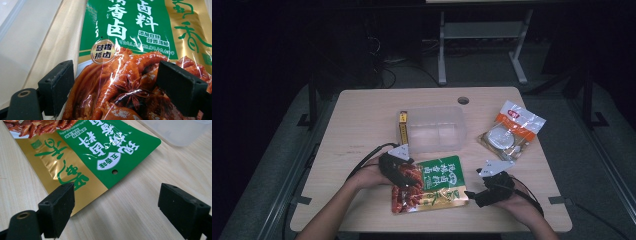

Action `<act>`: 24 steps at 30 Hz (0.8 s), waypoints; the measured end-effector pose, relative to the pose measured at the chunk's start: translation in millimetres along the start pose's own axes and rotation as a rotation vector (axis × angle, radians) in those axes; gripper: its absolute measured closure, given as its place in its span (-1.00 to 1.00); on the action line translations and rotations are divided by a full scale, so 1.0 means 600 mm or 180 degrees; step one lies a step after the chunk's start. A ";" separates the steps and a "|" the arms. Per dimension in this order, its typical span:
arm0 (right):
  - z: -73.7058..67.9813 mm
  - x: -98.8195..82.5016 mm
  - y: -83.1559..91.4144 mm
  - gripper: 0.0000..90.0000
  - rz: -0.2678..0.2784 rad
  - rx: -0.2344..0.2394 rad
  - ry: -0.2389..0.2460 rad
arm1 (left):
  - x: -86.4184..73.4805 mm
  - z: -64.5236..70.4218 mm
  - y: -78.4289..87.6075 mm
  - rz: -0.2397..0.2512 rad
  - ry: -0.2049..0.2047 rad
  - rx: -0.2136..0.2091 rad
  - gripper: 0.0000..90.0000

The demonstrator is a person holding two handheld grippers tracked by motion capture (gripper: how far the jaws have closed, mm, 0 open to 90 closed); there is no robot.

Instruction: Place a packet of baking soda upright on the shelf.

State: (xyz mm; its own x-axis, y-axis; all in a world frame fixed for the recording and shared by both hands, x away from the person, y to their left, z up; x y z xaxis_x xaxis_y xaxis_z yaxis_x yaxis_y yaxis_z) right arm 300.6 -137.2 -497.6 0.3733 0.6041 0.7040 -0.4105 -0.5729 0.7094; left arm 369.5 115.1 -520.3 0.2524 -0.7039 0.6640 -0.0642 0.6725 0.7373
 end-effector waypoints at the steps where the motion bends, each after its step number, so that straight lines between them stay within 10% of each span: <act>1: 0.000 0.000 0.000 -0.70 -0.0004 0.0000 0.0002 | 0.000 0.001 0.001 -0.0008 -0.0008 0.0003 -0.62; 14: 0.000 0.000 0.000 -0.71 -0.0009 0.0024 -0.0052 | 0.004 0.017 0.005 -0.0042 -0.0175 0.0040 0.19; 24: -0.005 0.010 0.010 -0.88 0.0044 0.0275 -0.0103 | 0.005 0.019 0.006 -0.0068 -0.0048 0.0067 0.77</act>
Point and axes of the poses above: each handheld gripper's, and its own axes: y roughly backward along the jaws, x roughly out of its top, z roughly to its right, the point moved 7 cm from there along -y, roughly forward along the jaws, and after that the axes turned 3 degrees about y, right-handed, at the moved point
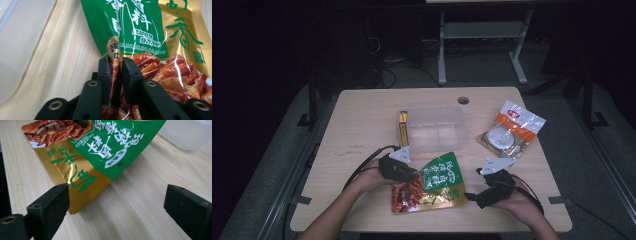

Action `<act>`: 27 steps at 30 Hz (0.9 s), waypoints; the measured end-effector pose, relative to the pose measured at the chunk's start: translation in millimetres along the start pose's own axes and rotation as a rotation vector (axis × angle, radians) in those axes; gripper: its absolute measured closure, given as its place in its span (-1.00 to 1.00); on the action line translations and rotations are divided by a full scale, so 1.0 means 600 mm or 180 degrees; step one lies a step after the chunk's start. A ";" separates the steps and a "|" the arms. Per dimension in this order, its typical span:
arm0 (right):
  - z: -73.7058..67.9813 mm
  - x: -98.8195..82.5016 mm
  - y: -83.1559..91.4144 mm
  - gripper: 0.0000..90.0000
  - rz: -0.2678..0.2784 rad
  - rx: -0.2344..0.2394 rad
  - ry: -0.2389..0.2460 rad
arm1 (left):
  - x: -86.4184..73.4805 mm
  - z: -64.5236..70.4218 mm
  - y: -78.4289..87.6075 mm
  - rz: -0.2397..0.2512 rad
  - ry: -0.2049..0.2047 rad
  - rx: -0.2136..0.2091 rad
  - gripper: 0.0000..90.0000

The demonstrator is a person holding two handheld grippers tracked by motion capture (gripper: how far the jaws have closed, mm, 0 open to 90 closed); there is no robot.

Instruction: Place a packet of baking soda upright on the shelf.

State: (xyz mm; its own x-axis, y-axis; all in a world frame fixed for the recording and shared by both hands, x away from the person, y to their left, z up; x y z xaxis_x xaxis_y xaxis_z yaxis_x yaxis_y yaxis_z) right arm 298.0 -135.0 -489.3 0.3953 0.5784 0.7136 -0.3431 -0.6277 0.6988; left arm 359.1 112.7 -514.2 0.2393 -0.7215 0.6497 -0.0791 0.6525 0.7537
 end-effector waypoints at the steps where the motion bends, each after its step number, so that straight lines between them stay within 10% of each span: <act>1: 0.000 0.000 -0.001 -0.93 -0.0002 0.0000 -0.0027 | 0.000 0.000 0.000 0.0017 0.0012 0.0004 0.80; 27: 0.014 0.019 0.024 -0.68 0.0288 0.0053 -0.0247 | 0.021 0.022 0.047 0.0214 0.0187 0.0011 0.98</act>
Point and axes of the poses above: each handheld gripper's, and its own axes: y roughly backward along the jaws, x roughly out of its top, z roughly to its right, the point moved 7 cm from there along -y, roughly forward along the jaws, and after that the axes turned 3 degrees about y, right-handed, at the moved point
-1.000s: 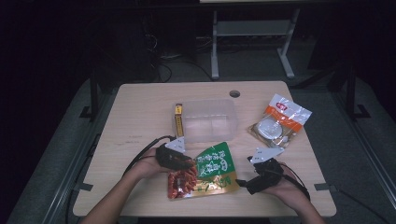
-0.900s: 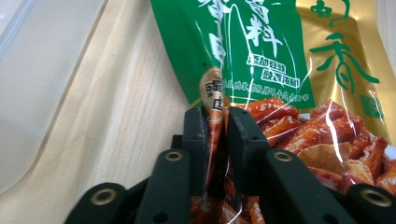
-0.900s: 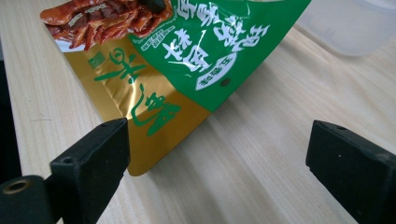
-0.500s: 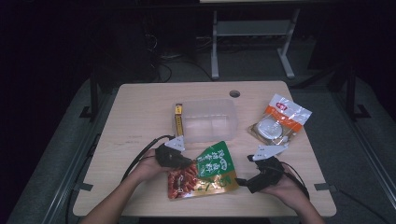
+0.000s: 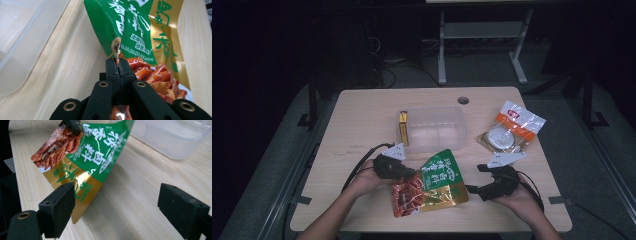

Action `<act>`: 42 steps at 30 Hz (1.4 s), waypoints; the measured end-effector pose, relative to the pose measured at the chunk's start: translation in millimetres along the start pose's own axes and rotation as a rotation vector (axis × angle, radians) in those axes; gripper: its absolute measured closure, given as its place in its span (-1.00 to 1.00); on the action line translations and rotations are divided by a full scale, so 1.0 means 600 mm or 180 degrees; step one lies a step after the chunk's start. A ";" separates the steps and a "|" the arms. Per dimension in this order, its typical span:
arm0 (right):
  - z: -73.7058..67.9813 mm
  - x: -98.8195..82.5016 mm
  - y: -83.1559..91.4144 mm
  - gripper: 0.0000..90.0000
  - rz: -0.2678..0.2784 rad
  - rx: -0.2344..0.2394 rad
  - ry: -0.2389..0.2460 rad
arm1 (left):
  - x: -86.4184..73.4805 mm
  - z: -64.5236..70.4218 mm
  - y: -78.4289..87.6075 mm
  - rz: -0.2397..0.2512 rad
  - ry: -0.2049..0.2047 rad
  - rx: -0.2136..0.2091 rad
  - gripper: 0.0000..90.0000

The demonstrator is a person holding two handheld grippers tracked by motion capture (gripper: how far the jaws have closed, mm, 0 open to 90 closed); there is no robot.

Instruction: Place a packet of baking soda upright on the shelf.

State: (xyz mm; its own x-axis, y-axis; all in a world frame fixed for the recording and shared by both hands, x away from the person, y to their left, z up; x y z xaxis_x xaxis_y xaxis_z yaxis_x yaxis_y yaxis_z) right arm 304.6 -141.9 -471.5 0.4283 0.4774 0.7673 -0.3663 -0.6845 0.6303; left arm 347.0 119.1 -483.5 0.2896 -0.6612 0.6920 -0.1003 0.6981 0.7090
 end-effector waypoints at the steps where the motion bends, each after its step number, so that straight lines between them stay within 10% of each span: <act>1: 0.001 0.001 0.000 -0.67 -0.0015 -0.0001 -0.0007 | 0.002 0.001 0.004 0.0010 -0.0009 0.0014 0.98; 24: -0.008 0.112 -0.016 -0.48 0.0320 0.0447 -0.0018 | 0.028 0.001 0.091 0.0307 -0.0140 0.0422 0.99; 42: 0.003 0.185 -0.091 0.60 0.0155 0.0932 0.0221 | 0.032 -0.003 0.127 0.0502 -0.0191 0.0528 0.99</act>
Point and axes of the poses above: each handheld gripper's, and its own axes: y roughly backward along the jaws, x roughly out of its top, z roughly to its right, the point moved 7 cm from there along -y, roughly forward along the jaws, and after that the axes turned 3 degrees about y, right-handed, at the moved point
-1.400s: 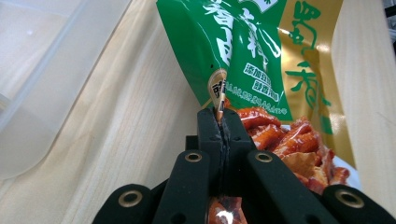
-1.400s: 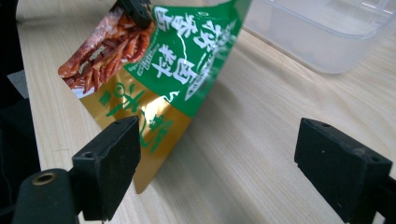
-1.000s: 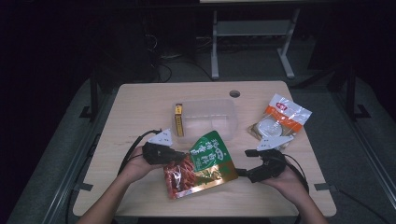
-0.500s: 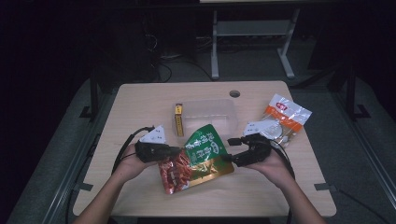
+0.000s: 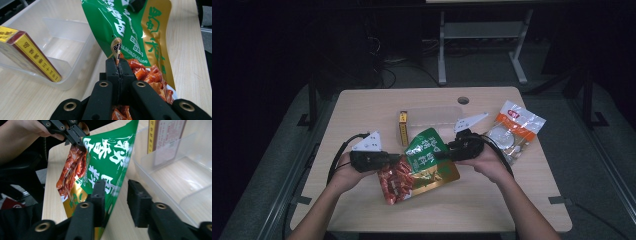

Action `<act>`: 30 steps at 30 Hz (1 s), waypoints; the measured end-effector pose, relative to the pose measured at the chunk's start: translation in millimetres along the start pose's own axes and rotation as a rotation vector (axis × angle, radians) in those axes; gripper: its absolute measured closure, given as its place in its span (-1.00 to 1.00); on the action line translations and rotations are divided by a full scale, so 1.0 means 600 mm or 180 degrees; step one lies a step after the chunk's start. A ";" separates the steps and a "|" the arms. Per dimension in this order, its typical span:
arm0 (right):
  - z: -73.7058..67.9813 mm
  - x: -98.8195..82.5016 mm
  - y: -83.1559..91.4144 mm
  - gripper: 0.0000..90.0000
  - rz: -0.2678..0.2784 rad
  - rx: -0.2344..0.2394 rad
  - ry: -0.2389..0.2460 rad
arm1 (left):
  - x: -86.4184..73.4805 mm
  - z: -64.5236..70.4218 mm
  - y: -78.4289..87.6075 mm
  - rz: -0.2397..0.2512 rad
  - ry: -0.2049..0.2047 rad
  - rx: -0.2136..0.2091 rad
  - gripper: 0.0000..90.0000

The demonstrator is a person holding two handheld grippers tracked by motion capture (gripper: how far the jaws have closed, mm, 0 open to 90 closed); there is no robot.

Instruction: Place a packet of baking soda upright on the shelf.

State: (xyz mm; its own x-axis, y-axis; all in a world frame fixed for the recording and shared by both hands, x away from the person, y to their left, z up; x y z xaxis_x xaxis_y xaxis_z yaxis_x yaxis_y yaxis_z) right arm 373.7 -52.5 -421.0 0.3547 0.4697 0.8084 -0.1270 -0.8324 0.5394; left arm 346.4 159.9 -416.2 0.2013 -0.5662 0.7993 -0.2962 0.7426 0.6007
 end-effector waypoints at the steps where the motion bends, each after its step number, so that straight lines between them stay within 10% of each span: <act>1: 0.002 0.002 -0.003 0.65 -0.0020 0.0036 0.0008 | 0.000 -0.001 0.001 0.0013 -0.0016 0.0007 0.99; 19: -0.019 -0.016 0.011 1.00 -0.0055 0.0593 -0.0011 | -0.006 0.002 -0.003 0.0122 -0.0077 -0.0205 0.98; 30: -0.026 -0.003 0.025 1.00 0.0022 0.0649 0.0117 | -0.012 0.008 -0.012 0.0092 -0.0161 -0.0266 0.98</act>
State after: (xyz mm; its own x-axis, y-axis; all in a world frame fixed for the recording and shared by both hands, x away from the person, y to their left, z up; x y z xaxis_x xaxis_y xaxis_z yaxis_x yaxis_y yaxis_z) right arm 356.8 -61.2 -411.0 0.3200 0.4712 0.8219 0.0623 -0.8761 0.4781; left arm 342.6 157.3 -426.3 0.1458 -0.5599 0.8157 -0.2217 0.7850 0.5785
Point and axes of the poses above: each handheld gripper's, and its own axes: y roughly backward along the jaws, x roughly out of its top, z roughly to its right, the point moved 7 cm from there along -y, roughly forward along the jaws, and after that the axes turned 3 degrees about y, right-handed, at the moved point
